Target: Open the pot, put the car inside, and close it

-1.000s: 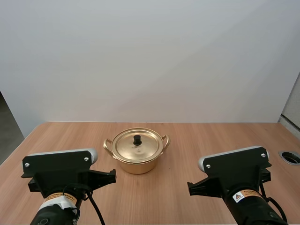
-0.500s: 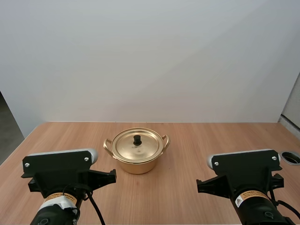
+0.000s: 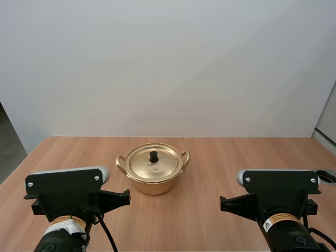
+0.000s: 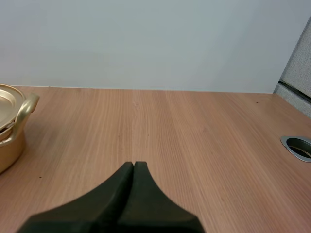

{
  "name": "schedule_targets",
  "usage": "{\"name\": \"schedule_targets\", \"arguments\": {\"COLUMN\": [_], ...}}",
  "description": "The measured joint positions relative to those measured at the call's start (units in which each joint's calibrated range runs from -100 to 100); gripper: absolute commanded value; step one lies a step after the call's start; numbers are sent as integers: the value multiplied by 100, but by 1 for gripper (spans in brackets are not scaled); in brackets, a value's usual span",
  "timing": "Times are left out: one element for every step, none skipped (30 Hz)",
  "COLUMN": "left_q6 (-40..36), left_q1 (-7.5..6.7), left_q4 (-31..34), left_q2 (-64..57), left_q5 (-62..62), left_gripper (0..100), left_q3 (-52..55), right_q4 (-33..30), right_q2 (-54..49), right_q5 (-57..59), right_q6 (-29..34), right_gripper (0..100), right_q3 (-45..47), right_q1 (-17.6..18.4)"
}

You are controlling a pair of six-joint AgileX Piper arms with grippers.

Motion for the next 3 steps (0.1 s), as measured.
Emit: {"name": "schedule_targets", "arguments": {"left_q6": [0,0,0], "left_q1": [0,0,0], "left_q4": [0,0,0], "left_q2": [0,0,0], "left_q5": [0,0,0], "left_gripper": [0,0,0], "left_q3": [0,0,0], "right_q4": [0,0,0], "right_q2": [0,0,0], "right_q5": [0,0,0], "right_q6": [0,0,0], "right_gripper": [0,0,0], "right_q3": [0,0,0], "right_q1": [0,0,0]}}
